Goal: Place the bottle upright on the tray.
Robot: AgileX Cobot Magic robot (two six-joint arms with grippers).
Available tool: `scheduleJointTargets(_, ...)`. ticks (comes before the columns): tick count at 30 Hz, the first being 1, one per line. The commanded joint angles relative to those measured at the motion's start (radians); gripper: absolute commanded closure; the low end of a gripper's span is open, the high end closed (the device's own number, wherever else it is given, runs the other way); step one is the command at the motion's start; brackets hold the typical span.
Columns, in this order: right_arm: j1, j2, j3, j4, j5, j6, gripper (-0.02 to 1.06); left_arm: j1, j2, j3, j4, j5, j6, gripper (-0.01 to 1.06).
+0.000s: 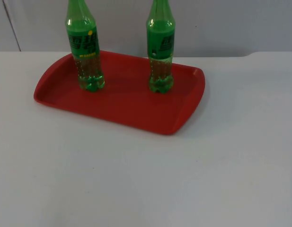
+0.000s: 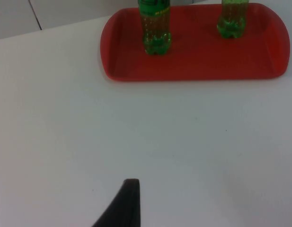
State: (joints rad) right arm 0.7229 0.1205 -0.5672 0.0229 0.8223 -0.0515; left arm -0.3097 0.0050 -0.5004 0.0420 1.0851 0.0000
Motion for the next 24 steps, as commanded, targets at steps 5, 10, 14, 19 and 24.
scheduleJointTargets(5,0.000,-0.120,0.003,-0.051,0.146,0.045,-0.01,-0.004,-0.005,0.005,-0.007,-0.010,0.000,0.00)
scheduleJointTargets(10,0.000,-0.120,0.006,-0.047,0.220,0.051,-0.01,-0.004,-0.005,0.005,-0.011,-0.010,0.000,0.00)
scheduleJointTargets(14,0.000,-0.120,0.037,-0.052,0.233,0.074,-0.01,-0.004,-0.005,0.005,-0.020,-0.010,0.000,0.00)
scheduleJointTargets(19,0.000,-0.120,0.051,-0.073,0.257,0.095,-0.01,-0.004,-0.005,0.005,-0.020,-0.010,0.000,0.00)
scheduleJointTargets(24,0.000,-0.120,0.051,-0.084,0.257,0.105,-0.01,-0.004,-0.005,0.005,-0.024,-0.010,0.000,0.00)
